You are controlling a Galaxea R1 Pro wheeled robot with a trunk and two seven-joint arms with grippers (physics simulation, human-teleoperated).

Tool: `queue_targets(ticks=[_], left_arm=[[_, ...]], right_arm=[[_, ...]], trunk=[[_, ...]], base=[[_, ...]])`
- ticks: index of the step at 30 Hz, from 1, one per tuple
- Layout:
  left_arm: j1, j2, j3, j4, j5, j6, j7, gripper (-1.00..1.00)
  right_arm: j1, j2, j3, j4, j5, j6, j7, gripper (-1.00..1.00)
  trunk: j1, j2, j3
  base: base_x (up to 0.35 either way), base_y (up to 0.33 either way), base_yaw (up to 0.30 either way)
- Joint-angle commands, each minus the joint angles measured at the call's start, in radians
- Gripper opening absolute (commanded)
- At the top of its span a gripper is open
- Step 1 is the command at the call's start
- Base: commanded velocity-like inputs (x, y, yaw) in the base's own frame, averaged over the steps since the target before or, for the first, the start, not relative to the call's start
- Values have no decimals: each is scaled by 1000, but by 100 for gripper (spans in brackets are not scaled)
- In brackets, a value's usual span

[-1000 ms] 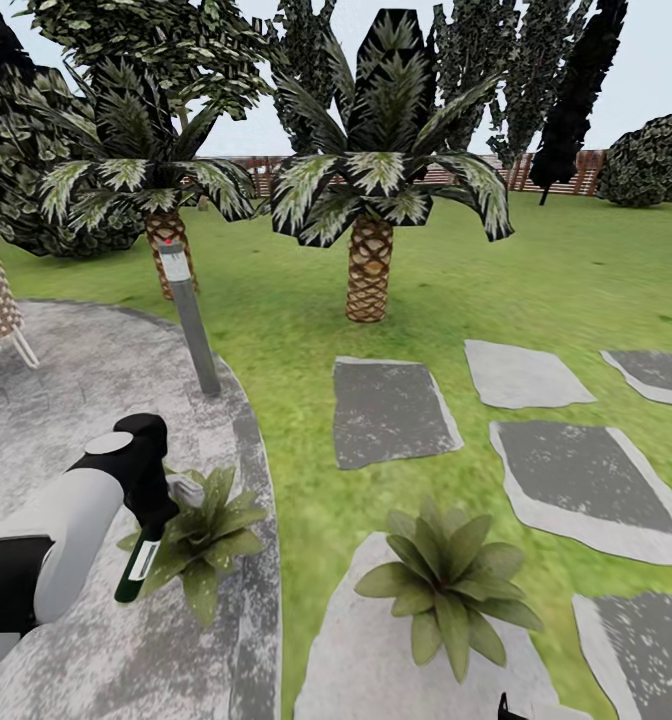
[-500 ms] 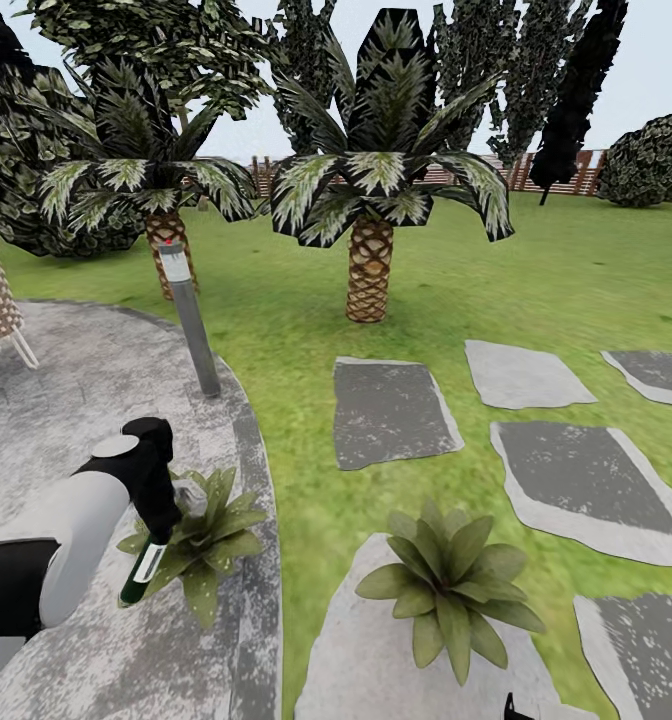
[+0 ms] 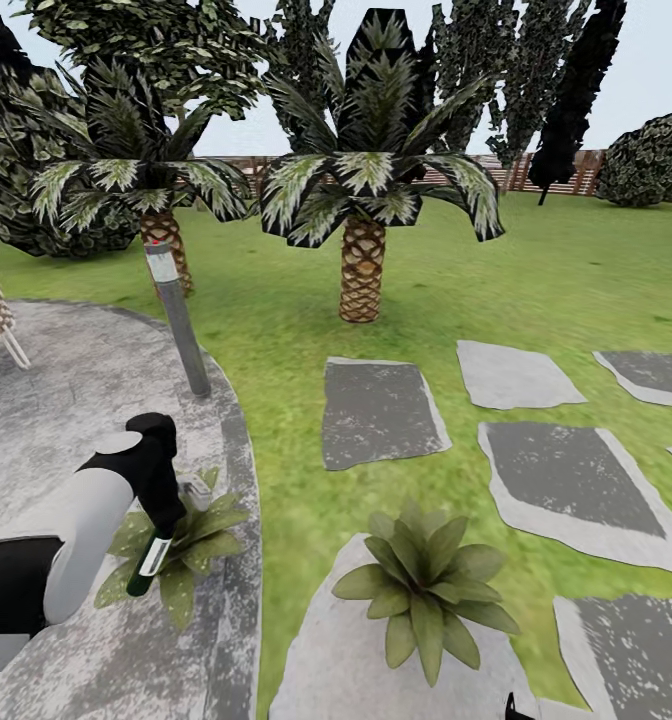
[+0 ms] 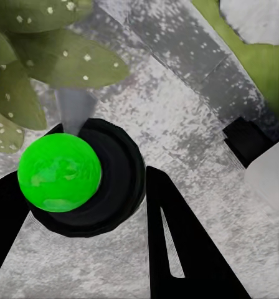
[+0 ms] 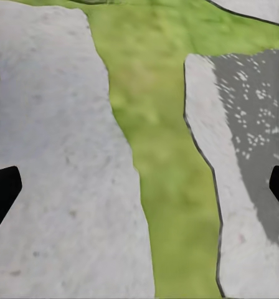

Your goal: Pick up the pesticide atomizer in the garden and spray insectifuge to fully cover both potted plants in the garden.

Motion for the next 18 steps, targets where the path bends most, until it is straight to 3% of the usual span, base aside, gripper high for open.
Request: queue_targets(ticks=[1,6,11,18], left_arm=[[-1,0,2,-1,-9,11,-9,-100],[-2,4,3,-2,-9,11,-9,-100],[-1,-1,2,-3,-10,26,-9,-100],[7,-5,4,-5,-11,124,-9,-100]], right_arm=[[0,1,-7,1,11,-2,-4,100],[0,1,-7,1,11,-2,-4,100],[-1,1,-7,1,10,-2,-4,100],[0,1,-7,1,10,-2,-4,100]], trunk=[[0,0,-1],[0,0,-1],[0,0,-1],[0,0,-1]], base=[[0,-274,0],[-60,-274,26],[-20,-273,231],[216,-161,276]])
